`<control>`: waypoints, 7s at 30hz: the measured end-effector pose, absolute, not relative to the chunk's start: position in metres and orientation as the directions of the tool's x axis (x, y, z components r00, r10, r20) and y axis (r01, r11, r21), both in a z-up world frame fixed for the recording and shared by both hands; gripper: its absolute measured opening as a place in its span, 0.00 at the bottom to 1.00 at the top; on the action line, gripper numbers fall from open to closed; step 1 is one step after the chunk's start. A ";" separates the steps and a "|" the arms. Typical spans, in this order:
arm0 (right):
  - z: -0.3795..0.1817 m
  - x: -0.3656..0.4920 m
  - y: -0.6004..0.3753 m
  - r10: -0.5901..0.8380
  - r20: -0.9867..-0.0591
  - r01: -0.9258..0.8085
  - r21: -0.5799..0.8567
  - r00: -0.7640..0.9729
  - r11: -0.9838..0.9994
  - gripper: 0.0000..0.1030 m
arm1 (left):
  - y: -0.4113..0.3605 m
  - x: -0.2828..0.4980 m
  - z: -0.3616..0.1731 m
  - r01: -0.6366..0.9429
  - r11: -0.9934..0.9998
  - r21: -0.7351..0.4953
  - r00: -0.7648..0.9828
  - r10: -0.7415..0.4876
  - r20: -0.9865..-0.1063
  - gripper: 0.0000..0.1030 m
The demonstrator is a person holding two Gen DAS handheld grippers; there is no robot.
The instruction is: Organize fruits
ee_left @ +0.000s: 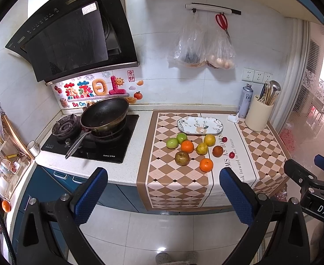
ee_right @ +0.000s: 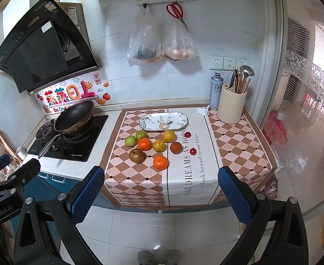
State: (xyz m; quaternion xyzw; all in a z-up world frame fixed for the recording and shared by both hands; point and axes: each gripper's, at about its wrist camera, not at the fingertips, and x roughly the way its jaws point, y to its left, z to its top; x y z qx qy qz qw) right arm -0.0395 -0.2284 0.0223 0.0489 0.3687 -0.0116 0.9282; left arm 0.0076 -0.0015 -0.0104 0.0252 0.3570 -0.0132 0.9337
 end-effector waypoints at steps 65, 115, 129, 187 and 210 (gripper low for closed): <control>-0.390 0.491 -0.298 0.366 -0.923 0.151 0.380 0.114 0.912 0.73 | -0.005 0.499 -0.373 -0.243 0.952 -0.184 -0.022 -0.196 -0.980 0.52; -0.335 0.548 -0.295 0.308 -0.924 0.101 0.337 0.225 0.936 0.63 | -0.073 0.582 -0.279 0.017 0.974 -0.228 0.114 -0.228 -0.967 0.55; -0.376 0.624 -0.291 0.230 -0.960 -0.022 0.229 0.161 0.973 0.63 | -0.123 0.648 -0.360 -0.003 0.971 -0.240 -0.041 -0.240 -0.970 0.55; -0.222 0.455 -0.290 0.076 -0.921 0.099 0.122 0.383 0.988 0.84 | -0.097 0.466 -0.189 0.120 0.993 0.017 0.444 -0.039 -0.895 0.76; -0.182 0.380 -0.294 0.128 -0.881 0.139 0.212 0.456 0.967 0.90 | -0.070 0.400 -0.174 0.078 0.995 -0.066 0.458 -0.095 -0.884 0.98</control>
